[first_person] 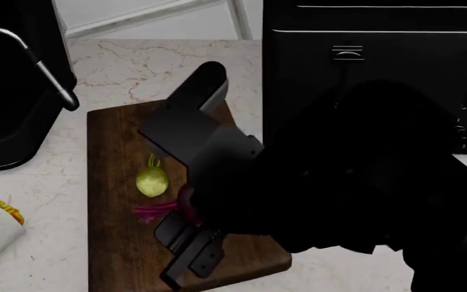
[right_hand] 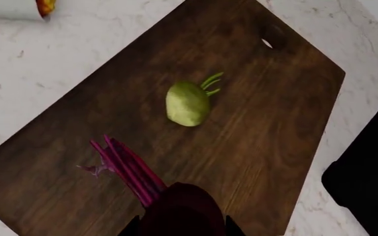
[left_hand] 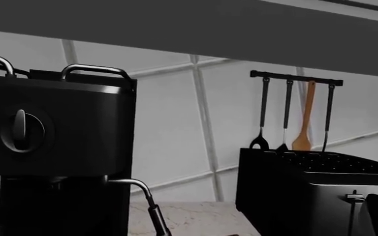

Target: Clear the non-vegetable object off the cutting board and place the vegetables onto it.

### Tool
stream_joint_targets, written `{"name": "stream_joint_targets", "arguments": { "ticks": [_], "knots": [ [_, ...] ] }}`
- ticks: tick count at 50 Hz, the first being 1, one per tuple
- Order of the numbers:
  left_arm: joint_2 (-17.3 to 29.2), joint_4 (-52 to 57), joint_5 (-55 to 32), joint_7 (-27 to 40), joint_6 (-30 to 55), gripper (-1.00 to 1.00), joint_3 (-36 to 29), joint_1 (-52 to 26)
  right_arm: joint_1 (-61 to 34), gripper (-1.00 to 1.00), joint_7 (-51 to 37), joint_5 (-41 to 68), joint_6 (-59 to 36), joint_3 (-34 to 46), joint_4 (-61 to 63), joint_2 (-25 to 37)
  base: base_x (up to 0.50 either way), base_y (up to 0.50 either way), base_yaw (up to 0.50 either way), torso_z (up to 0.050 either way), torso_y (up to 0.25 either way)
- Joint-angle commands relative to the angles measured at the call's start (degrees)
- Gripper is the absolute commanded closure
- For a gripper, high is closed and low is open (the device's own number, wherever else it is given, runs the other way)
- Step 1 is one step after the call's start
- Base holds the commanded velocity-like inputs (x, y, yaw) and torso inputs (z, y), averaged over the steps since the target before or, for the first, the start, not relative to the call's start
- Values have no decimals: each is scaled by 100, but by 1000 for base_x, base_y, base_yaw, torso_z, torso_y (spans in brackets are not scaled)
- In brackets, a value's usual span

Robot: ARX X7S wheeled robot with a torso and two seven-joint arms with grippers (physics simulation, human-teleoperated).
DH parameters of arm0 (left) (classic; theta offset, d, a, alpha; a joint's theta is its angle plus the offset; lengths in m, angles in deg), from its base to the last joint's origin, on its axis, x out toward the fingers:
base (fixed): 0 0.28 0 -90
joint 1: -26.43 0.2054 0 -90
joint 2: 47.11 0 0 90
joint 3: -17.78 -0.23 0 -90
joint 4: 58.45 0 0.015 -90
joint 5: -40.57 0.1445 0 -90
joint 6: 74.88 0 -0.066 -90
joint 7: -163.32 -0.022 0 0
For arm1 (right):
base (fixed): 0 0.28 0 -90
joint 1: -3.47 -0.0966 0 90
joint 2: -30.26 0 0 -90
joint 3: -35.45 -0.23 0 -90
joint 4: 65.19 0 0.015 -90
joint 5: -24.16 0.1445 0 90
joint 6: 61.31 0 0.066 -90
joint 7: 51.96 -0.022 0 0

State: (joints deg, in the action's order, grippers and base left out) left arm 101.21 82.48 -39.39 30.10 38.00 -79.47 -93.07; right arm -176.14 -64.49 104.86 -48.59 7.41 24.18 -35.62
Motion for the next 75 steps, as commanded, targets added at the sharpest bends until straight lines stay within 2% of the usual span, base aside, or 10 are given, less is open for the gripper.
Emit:
{"name": "stream_joint_targets", "arguments": {
  "ticks": [1, 15, 16, 28, 43, 50, 60, 75],
  "knots": [
    [86, 24, -57, 22, -32, -100, 87, 9, 86, 100, 204, -199, 116, 153, -82, -61, 0, 0, 0, 0, 0],
    [109, 43, -14, 27, -65, -100, 134, 104, 181, 100, 330, -393, 299, 298, -234, -92, 0, 0, 0, 0, 0],
    [115, 43, -8, 23, -73, -100, 144, 123, 173, -100, 348, -425, 313, 318, -235, -94, 0, 0, 0, 0, 0],
    [118, 55, 16, 35, -109, -100, 185, 188, -15, -100, 225, -364, 246, 252, -306, -74, 0, 0, 0, 0, 0],
    [93, 27, -134, 99, 39, -100, 63, -244, -499, -100, -667, 706, -206, -341, 111, 212, 0, 0, 0, 0, 0],
    [58, 36, -160, 107, 79, -100, 15, -368, -681, -100, -1334, 1419, -280, -610, 308, 401, 0, 0, 0, 0, 0],
    [141, 128, -244, 151, 43, -100, 91, -326, -907, -100, -2947, 3039, 157, -993, 1052, 1029, 0, 0, 0, 0, 0],
    [391, 382, -632, 381, 56, -100, 209, -537, -1172, -100, -4176, 4297, 1007, -1392, 2194, 1861, 0, 0, 0, 0, 0]
  ]
}}
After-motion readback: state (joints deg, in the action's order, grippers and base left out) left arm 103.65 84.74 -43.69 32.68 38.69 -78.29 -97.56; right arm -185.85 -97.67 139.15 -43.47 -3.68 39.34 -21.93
